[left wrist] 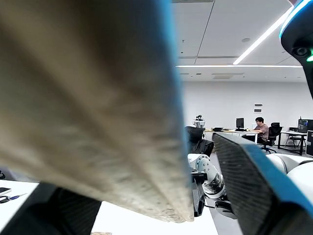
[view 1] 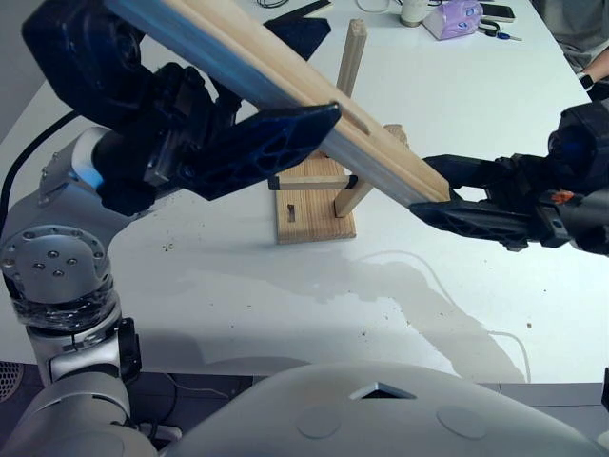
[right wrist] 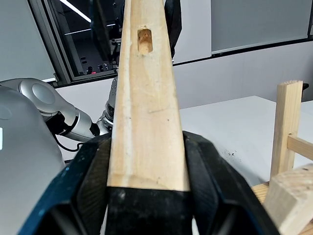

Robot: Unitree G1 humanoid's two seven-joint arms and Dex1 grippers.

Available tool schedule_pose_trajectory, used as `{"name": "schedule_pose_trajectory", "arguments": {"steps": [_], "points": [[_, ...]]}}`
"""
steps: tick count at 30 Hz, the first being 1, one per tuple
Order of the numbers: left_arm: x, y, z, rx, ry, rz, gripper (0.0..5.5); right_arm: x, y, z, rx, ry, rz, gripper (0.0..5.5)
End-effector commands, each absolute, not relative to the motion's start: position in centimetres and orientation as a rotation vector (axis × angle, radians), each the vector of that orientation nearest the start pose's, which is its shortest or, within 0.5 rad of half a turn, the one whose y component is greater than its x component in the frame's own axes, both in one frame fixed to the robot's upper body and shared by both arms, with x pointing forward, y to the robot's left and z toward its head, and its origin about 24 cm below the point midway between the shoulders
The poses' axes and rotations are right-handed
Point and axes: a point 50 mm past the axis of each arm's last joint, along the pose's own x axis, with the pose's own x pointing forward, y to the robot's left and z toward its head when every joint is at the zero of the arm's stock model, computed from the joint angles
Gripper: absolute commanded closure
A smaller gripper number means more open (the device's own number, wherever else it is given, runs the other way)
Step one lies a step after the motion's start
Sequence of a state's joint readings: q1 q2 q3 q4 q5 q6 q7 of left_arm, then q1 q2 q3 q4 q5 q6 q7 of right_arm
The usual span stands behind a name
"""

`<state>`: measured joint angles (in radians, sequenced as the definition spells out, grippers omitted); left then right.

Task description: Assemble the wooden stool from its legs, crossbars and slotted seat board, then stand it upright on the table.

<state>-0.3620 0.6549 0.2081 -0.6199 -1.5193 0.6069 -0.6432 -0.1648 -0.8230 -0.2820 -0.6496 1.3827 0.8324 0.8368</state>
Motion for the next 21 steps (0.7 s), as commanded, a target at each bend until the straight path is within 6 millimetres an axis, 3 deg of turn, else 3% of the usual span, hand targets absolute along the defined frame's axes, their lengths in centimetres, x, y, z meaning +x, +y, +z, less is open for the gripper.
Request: {"name": "schedule_pose_trajectory", "arguments": {"steps": [1,5,10,13,16,21], "points": [[19.5,14.2,24.5,-0.321,-0.275,-1.510,2.65,18.3,-16.8,21.7,0.167,0.044,1.474,3.44],[19.3,14.0,23.3,-0.299,-0.212,-1.545,3.30,18.1,-16.7,21.3,0.120,0.053,1.480,3.44],[19.2,14.5,22.6,-0.270,-0.164,-1.560,3.39,18.2,-16.9,21.0,0.042,0.065,1.477,3.44],[19.3,15.1,22.8,-0.255,-0.165,-1.558,3.44,18.5,-17.1,20.6,-0.009,0.083,1.441,3.44],[19.6,15.7,23.2,-0.242,-0.178,-1.539,3.44,18.9,-17.4,20.6,-0.032,0.076,1.409,2.83],[19.7,17.8,24.9,-0.214,-0.256,-1.443,3.44,19.3,-19.3,22.8,0.087,-0.036,1.368,2.50]]}}
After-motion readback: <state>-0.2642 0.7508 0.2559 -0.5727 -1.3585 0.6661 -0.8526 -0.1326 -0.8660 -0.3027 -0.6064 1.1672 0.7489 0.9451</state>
